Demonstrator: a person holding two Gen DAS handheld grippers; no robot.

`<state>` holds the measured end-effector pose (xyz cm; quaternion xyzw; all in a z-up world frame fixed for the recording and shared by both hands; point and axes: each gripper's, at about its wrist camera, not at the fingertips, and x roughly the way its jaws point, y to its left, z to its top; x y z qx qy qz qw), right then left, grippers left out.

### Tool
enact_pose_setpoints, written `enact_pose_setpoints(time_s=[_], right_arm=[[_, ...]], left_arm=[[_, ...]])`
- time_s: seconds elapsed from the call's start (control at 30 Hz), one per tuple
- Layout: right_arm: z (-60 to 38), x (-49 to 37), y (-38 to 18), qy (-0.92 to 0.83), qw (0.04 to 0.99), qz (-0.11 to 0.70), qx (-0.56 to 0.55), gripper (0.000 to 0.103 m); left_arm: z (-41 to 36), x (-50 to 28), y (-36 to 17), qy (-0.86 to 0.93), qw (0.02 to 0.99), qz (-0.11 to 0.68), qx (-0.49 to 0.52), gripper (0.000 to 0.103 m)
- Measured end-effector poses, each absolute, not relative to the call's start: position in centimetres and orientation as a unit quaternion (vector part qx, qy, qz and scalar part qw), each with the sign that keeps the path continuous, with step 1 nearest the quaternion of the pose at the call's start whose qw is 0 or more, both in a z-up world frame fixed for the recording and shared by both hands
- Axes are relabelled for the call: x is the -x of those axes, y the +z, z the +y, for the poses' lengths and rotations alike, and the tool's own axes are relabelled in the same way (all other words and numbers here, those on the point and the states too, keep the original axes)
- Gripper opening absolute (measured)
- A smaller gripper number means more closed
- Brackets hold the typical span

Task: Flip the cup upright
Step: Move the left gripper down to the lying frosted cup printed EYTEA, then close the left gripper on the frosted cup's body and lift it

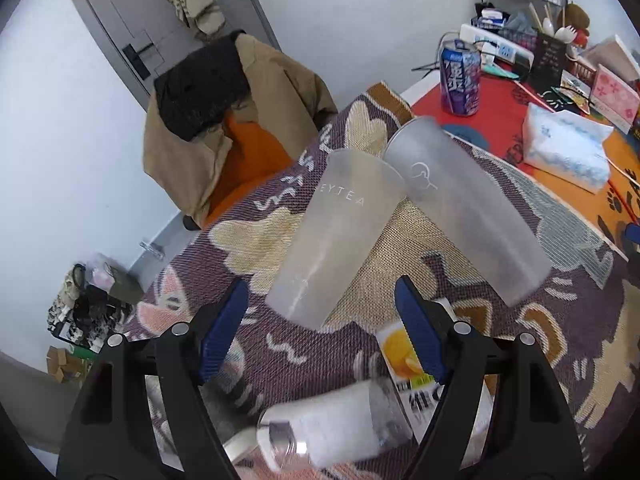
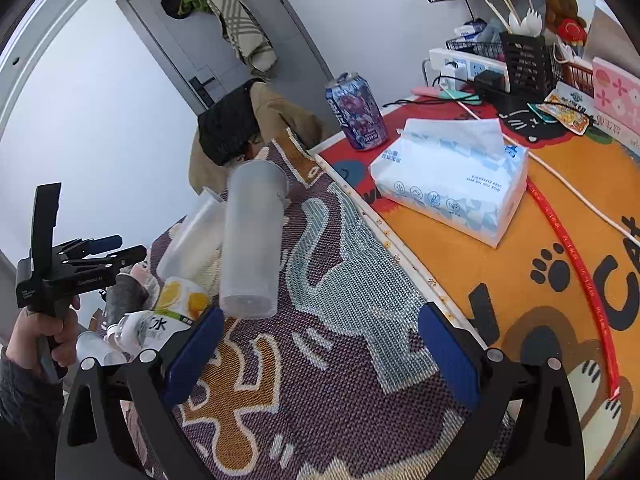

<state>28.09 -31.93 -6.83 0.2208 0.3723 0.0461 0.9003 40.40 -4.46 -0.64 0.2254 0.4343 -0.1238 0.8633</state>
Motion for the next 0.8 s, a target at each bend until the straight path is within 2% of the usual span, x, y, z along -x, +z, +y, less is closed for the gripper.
enact_pose_setpoints(time_s=[0.53, 0.63, 0.8], right_arm=[[-31.5, -30.9, -9.6, 0.036, 0.884, 0.398, -0.241, 0.095], [-31.4, -30.9, -9.8, 0.039, 0.883, 0.401, -0.24, 0.095], [-31.9, -30.8, -9.9, 0.032, 0.881, 0.404, -0.246, 0.095]], left_arm=[[-7.5, -48.3, -6.9, -0.146, 0.816, 0.489, -0.271, 0.076], [-8.0, -49.2, -7.9, -0.143, 0.807, 0.499, -0.283, 0.078], [-8.7, -49.7, -8.4, -0.136, 0.8, 0.506, -0.293, 0.077]])
